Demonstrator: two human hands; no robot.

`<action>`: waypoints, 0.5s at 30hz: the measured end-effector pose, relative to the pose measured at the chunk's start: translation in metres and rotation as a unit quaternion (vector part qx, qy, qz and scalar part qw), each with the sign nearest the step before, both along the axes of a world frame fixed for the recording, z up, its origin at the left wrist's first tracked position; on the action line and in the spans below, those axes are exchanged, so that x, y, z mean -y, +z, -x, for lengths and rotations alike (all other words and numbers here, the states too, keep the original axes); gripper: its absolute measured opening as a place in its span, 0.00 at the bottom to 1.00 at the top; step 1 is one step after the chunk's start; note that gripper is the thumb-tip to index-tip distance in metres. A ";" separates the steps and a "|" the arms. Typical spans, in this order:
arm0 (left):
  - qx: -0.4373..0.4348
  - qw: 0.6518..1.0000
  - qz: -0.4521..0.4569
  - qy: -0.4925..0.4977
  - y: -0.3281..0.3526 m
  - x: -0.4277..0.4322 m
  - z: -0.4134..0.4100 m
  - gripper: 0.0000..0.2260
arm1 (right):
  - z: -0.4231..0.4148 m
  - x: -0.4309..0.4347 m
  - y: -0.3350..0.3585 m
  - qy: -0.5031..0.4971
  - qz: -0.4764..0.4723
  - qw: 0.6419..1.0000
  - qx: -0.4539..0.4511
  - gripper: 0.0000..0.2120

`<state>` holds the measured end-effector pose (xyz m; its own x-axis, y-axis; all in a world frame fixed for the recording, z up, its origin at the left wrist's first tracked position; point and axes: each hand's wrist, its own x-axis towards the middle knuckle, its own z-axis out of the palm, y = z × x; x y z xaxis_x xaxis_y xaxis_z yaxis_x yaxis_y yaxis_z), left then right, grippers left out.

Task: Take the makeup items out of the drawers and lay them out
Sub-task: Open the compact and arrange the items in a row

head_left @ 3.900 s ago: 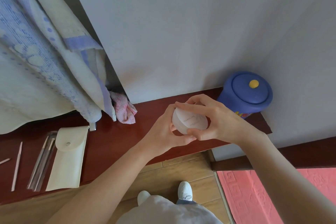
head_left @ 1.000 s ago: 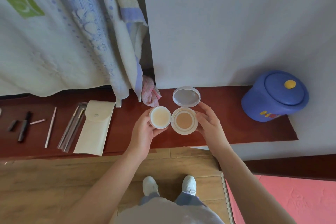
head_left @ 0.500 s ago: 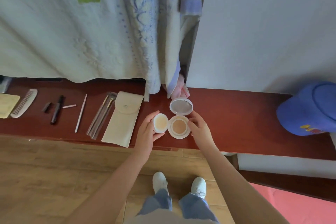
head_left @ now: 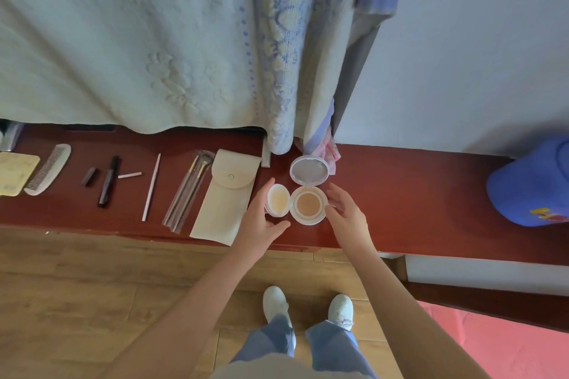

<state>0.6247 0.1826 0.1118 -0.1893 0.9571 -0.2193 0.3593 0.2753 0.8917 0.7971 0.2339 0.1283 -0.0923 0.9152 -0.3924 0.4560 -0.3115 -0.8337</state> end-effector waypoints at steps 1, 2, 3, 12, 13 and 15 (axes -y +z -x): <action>-0.015 1.000 -0.006 -0.006 0.000 0.000 0.002 0.37 | 0.000 0.002 -0.001 -0.001 -0.002 1.000 0.000 0.21; -0.023 1.000 -0.012 -0.009 0.000 -0.001 0.003 0.37 | 0.000 0.003 -0.002 0.000 -0.004 1.000 0.002 0.21; -0.027 0.999 -0.016 -0.009 0.001 -0.001 0.004 0.36 | 0.000 0.005 -0.003 0.003 -0.007 1.000 0.002 0.21; -0.051 0.997 -0.048 0.009 -0.002 -0.001 0.006 0.34 | 0.004 0.012 -0.002 0.048 -0.018 0.999 0.009 0.22; -0.055 0.997 -0.054 0.011 -0.001 0.000 0.005 0.34 | 0.002 0.011 -0.002 0.052 -0.020 0.998 0.011 0.22; -0.061 0.996 -0.066 0.022 0.003 0.000 0.003 0.33 | 0.000 0.011 -0.002 0.066 -0.035 0.997 0.028 0.22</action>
